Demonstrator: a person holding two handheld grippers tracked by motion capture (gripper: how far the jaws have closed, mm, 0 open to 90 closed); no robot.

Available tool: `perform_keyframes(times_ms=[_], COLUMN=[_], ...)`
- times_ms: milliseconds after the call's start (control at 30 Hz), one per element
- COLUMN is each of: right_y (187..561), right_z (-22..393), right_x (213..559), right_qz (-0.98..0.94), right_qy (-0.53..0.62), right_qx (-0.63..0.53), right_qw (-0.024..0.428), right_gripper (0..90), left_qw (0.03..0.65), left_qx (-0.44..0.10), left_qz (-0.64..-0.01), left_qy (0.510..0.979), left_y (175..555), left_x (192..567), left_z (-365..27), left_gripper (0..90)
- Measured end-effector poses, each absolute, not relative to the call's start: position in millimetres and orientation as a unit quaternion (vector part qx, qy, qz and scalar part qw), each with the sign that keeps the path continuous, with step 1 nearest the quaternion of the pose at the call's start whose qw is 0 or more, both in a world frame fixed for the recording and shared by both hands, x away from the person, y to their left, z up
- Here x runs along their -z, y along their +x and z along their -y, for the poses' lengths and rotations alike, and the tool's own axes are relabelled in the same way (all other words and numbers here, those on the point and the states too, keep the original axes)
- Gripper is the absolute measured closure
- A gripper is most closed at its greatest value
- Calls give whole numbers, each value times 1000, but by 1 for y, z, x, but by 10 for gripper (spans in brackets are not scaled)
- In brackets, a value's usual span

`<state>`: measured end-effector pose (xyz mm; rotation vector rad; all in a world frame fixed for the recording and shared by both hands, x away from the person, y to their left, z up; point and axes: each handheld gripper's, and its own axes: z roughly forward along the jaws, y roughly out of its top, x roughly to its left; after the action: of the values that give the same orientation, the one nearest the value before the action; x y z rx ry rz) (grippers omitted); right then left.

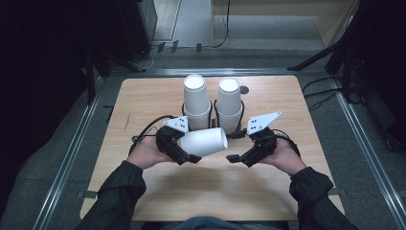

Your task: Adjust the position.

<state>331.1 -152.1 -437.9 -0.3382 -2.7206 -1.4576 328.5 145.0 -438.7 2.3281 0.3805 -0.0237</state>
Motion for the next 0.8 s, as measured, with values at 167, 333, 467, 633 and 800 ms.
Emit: perform_keyframes(times_ms=[167,333,467,633,800], right_y=[333,334,334,334,335], right_z=[152,152,150,144,135], right_x=[440,440,441,442,447], right_qz=[882,884,886,892,898], right_qy=[-109,-107,-104,-94,-74], right_qx=[459,456,452,441,434], right_qw=[6,-1,0,-4,6], right_gripper=[165,165,165,165,165], left_qw=[356,334,316,297,281], left_qx=[6,19,26,31,39], left_qz=[-152,-149,-142,-137,-129], left_qy=[922,931,938,945,950], left_y=[331,333,333,333,332], left_x=[444,449,453,460,464], left_z=[-141,-131,-122,-111,-101], left_gripper=[119,119,119,119,119])
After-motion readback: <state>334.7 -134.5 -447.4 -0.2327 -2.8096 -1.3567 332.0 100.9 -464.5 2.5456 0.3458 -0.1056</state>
